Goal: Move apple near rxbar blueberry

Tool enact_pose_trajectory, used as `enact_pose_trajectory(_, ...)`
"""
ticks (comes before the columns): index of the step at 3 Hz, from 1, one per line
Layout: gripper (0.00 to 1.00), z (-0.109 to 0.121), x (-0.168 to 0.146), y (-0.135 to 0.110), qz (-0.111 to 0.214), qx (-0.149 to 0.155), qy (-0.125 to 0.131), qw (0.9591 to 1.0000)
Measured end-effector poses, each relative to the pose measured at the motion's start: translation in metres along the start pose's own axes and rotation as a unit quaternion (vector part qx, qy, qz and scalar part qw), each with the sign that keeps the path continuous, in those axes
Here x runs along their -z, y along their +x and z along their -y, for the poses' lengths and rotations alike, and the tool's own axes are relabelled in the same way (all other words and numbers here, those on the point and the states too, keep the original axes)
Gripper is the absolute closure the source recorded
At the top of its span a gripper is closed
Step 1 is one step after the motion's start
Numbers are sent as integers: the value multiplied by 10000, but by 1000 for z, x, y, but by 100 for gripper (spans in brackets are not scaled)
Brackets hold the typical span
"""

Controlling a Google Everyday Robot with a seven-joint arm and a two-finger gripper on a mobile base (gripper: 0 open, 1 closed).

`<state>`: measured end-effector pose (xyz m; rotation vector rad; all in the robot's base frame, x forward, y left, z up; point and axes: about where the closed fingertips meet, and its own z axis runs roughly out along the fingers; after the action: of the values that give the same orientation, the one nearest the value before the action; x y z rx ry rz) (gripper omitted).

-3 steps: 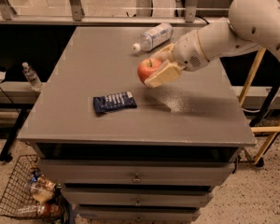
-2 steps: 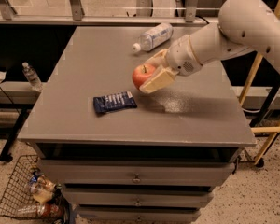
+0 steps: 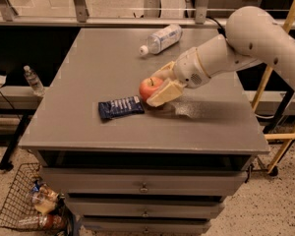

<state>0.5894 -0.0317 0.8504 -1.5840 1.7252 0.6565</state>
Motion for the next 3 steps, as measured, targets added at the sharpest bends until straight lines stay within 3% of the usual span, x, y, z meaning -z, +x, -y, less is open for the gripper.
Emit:
enact_pose_trajectory(1,100,1,-5,10,127,-171,-32,9998)
enact_pose_trajectory(2,82,1,-6,11,136,-183,-37,9997)
enact_pose_trajectory(3,58,0,-8,10,138,-177,-61,9997)
